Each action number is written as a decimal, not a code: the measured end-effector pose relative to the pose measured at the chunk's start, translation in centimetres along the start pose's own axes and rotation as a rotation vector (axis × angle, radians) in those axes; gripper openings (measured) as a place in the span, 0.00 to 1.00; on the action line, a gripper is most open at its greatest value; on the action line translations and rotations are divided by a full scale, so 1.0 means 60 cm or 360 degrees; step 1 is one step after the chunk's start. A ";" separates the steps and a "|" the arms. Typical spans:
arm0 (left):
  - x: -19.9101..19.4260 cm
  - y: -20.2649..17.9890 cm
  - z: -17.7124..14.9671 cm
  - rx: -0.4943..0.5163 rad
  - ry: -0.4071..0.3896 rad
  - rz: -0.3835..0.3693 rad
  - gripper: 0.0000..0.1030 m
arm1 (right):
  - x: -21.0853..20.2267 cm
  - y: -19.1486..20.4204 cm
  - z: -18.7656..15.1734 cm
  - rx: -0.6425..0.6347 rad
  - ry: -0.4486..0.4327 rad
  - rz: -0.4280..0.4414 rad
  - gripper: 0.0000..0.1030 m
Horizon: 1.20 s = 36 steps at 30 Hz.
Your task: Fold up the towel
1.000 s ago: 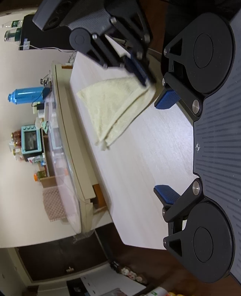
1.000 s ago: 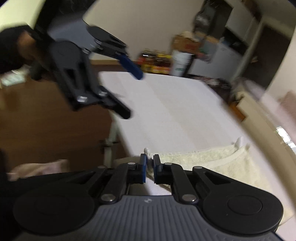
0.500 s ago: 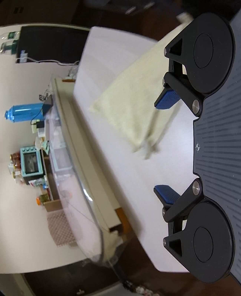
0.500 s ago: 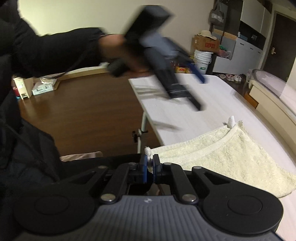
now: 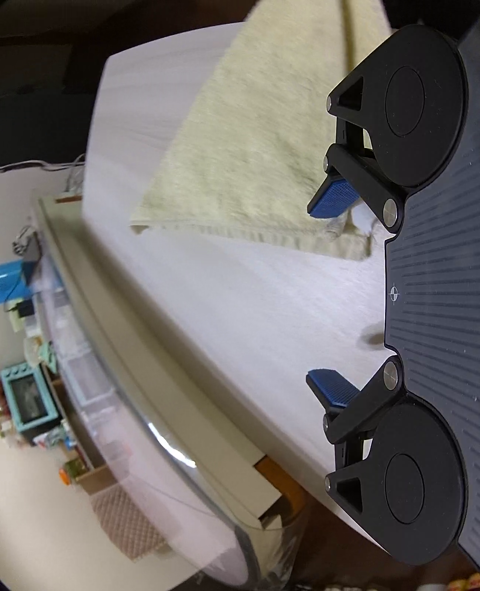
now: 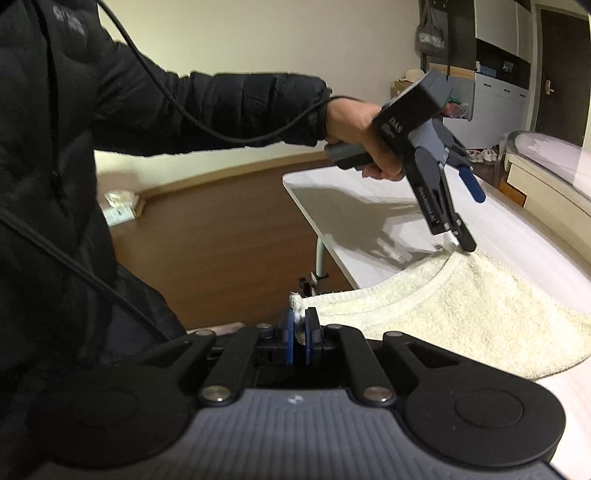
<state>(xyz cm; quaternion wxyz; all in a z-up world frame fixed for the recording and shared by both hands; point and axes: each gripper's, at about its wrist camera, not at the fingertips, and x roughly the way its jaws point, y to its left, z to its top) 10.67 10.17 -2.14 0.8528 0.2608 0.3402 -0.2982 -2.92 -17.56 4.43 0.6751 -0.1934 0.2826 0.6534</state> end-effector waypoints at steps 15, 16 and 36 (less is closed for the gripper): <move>0.032 0.064 -0.003 -0.0146 0.0102 -0.0218 0.92 | -0.131 -0.197 0.022 0.0368 -0.0543 0.0045 0.06; 0.035 0.068 -0.003 -0.0161 0.0110 -0.0236 0.92 | -0.135 -0.215 0.019 0.0395 -0.0564 0.0042 0.06; 0.046 0.121 -0.002 -0.0387 0.0040 -0.0350 0.91 | -0.117 -0.460 -0.110 0.1014 -0.0595 -0.0136 0.06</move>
